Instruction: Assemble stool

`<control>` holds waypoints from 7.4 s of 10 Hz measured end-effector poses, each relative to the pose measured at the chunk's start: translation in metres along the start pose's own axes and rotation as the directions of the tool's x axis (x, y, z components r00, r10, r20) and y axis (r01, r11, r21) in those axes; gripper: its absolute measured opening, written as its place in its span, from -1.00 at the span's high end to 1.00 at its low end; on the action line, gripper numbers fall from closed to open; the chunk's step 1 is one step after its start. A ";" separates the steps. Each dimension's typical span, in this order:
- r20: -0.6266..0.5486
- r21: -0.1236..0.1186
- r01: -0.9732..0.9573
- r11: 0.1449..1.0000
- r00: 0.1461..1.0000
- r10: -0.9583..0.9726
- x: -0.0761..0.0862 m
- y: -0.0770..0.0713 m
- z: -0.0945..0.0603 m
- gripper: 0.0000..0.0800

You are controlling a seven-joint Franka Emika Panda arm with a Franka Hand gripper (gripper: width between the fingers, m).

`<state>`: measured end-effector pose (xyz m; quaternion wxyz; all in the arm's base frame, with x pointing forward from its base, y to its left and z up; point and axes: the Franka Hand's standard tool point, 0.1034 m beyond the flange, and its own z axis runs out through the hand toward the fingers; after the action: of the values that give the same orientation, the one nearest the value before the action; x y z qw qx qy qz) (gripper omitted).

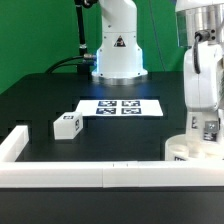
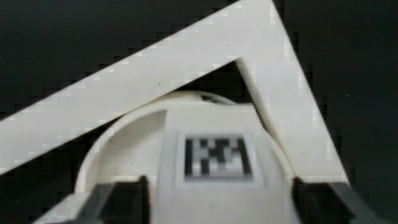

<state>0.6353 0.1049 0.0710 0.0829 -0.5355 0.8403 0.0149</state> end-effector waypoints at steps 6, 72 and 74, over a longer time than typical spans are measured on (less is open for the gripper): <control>0.035 0.054 0.478 0.876 0.876 -0.480 -0.026 -0.003 -0.049 -0.62; 0.128 0.128 -0.311 0.942 0.947 0.296 -0.012 0.002 0.004 0.16; 0.131 0.126 -0.318 0.940 0.944 0.302 -0.012 0.002 0.004 0.16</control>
Offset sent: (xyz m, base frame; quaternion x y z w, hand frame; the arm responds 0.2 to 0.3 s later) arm -0.0099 0.0152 0.0453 0.0441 -0.0462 -0.2555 0.9647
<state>0.6389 0.1172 0.0684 0.1642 -0.3871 0.9073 -0.0041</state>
